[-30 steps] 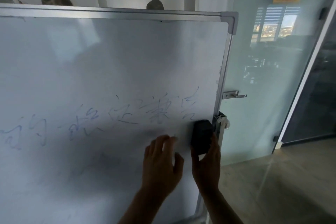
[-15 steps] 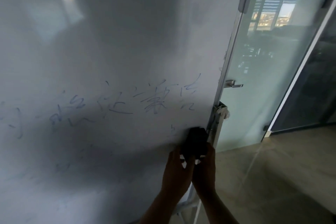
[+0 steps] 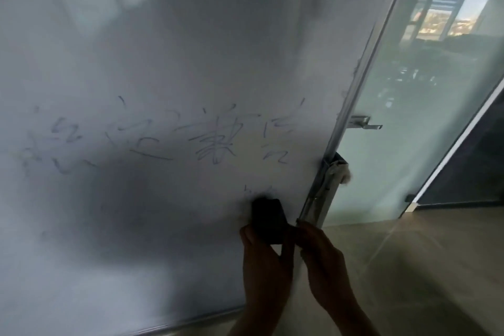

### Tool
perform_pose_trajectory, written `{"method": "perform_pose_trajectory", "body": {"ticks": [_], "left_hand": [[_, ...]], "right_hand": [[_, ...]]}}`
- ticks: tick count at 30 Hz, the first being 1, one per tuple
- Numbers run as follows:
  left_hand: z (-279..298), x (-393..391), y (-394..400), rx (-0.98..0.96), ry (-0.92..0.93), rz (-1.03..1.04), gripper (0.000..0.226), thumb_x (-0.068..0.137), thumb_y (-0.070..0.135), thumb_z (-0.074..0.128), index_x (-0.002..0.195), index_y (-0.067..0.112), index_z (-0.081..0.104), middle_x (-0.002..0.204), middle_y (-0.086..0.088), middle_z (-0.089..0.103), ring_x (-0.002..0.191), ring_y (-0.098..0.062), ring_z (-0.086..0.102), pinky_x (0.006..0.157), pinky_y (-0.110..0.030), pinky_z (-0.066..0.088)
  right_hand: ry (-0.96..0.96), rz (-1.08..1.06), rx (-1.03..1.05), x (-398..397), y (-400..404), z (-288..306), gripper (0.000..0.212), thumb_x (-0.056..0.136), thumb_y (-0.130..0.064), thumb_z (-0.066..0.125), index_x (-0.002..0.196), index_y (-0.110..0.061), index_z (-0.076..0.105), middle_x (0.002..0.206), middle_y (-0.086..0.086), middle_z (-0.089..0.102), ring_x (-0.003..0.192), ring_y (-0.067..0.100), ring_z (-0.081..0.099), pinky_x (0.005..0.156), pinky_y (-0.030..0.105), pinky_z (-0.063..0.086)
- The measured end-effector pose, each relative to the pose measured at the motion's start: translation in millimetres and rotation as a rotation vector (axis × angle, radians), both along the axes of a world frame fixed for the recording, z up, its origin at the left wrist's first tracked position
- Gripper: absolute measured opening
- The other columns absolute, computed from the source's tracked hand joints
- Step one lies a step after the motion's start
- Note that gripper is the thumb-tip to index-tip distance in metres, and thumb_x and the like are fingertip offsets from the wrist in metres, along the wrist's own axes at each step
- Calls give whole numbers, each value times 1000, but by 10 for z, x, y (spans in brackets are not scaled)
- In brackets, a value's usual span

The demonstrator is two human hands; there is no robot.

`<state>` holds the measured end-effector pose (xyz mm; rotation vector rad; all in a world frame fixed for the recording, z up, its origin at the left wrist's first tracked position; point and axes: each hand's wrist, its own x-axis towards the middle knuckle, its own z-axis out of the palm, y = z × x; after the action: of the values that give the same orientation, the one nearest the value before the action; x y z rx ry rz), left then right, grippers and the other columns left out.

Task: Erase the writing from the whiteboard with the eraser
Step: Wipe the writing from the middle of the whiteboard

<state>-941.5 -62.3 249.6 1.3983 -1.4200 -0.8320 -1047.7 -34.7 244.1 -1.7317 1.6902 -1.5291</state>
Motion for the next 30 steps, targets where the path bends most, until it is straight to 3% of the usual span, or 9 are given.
{"method": "perform_pose_trajectory", "body": {"ticks": [3, 6, 8, 10, 13, 16, 22, 26, 30], "left_hand": [[42, -149, 48, -2, 83, 122, 53, 83, 42, 69, 117, 31, 29, 97, 21, 52, 84, 0, 61, 68, -11, 45], [110, -379, 69, 2, 136, 299, 55, 82, 36, 71, 122, 28, 33, 88, 30, 50, 76, 8, 57, 72, -25, 53], [114, -502, 13, -45, 121, 378, 55, 82, 38, 71, 123, 24, 38, 88, 30, 50, 77, 2, 59, 73, -35, 56], [166, -653, 39, -62, 119, 461, 48, 82, 42, 69, 116, 29, 38, 89, 27, 51, 80, -4, 59, 74, -37, 55], [320, -847, 86, -106, 187, 502, 37, 84, 41, 68, 102, 34, 36, 92, 19, 57, 79, 3, 58, 72, -32, 55], [385, -940, 121, -85, 414, 486, 33, 87, 34, 68, 98, 32, 37, 98, 10, 62, 84, 3, 62, 72, -24, 55], [176, -939, 213, 129, 635, 468, 37, 90, 33, 64, 111, 15, 38, 107, -2, 62, 92, -7, 60, 80, -26, 50], [64, -915, 331, 209, 716, 468, 41, 90, 34, 64, 117, 12, 41, 112, -5, 63, 101, -18, 61, 88, -32, 51], [343, -910, 361, 68, 723, 517, 42, 90, 34, 64, 116, 17, 36, 114, -4, 59, 104, -17, 59, 90, -31, 53]], "right_hand": [[-114, -101, -156, -213, -124, 135, 18, 87, -35, 48, 98, -43, 59, 87, -13, 68, 75, -5, 62, 58, 5, 41], [-385, -18, -271, -438, -400, 354, 33, 84, -39, 48, 117, -37, 45, 105, -14, 57, 91, -7, 55, 73, 7, 41], [-464, 158, -183, -481, -609, 495, 44, 85, -43, 46, 123, -20, 41, 107, -19, 54, 92, -12, 53, 77, 10, 42], [-550, 247, -81, -497, -683, 593, 48, 80, -61, 42, 109, -22, 43, 98, -5, 50, 81, -4, 52, 73, 19, 43], [-588, 251, -51, -536, -721, 630, 46, 79, -72, 45, 90, -28, 50, 92, 5, 51, 80, 9, 52, 72, 29, 45], [-651, 292, -11, -547, -707, 649, 39, 86, -64, 49, 83, -26, 58, 84, 5, 59, 79, 18, 56, 72, 33, 48], [-712, 251, 19, -480, -551, 729, 34, 105, -29, 35, 82, -21, 58, 73, -8, 62, 60, -5, 60, 56, 11, 48], [-729, 196, 23, -409, -435, 757, 31, 105, -27, 34, 86, -22, 58, 77, -6, 62, 62, -6, 60, 55, 9, 45], [-678, 191, 25, -411, -347, 687, 34, 104, -37, 35, 86, -24, 60, 81, -10, 64, 72, -2, 62, 62, 12, 48]]}}
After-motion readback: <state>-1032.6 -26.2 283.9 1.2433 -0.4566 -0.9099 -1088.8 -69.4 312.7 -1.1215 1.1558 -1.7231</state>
